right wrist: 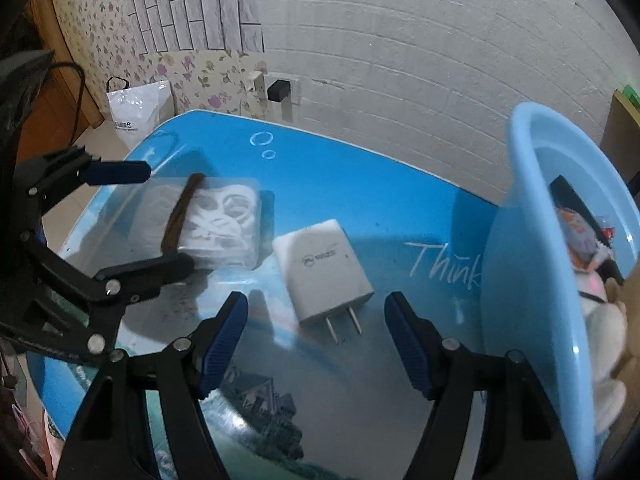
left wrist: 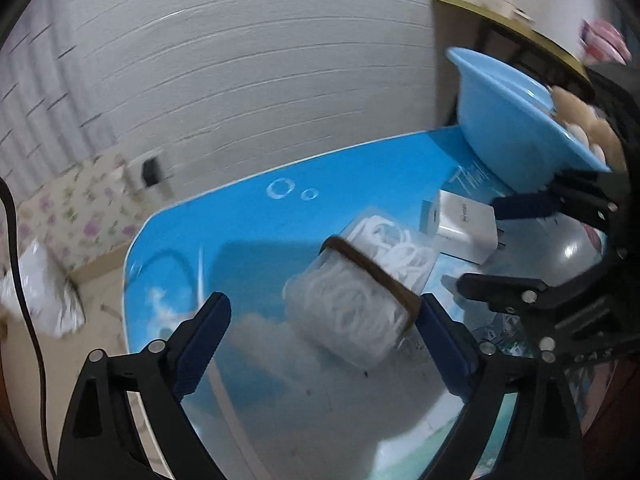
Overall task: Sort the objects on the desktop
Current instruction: 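Grasp the strapped white cable box with the left tool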
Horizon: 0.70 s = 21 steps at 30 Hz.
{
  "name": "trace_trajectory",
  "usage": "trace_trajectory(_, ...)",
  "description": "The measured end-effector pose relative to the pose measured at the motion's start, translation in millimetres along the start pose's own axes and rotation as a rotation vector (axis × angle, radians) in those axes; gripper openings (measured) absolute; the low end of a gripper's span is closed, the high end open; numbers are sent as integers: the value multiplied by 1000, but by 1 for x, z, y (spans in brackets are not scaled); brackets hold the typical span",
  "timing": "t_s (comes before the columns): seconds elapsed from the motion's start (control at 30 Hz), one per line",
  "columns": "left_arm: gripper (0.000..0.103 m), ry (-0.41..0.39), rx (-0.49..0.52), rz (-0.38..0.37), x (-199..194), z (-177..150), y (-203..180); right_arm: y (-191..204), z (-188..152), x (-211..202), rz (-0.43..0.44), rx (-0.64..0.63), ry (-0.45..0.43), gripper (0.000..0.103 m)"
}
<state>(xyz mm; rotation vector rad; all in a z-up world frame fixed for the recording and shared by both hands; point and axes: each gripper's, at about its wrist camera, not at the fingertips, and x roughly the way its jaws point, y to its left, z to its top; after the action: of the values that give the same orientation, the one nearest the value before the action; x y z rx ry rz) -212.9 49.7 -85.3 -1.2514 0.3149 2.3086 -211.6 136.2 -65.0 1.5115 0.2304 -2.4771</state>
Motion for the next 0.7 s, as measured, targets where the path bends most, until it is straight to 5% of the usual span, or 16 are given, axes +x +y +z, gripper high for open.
trace_trajectory(0.17,93,-3,49,-65,11,6,-12,-6,1,5,22,18,-16,57)
trace_trajectory(0.23,78,14,57,-72,15,4,-18,-4,2,4,24,-7,-23,43)
trace_trajectory(0.37,62,-14,30,-47,7,0,-20,-6,-4,0,46,-15,-22,43)
trace_trajectory(0.7,62,-13,-148,73,-14,-29,-44,-7,-49,-25,67,-50,-27,43)
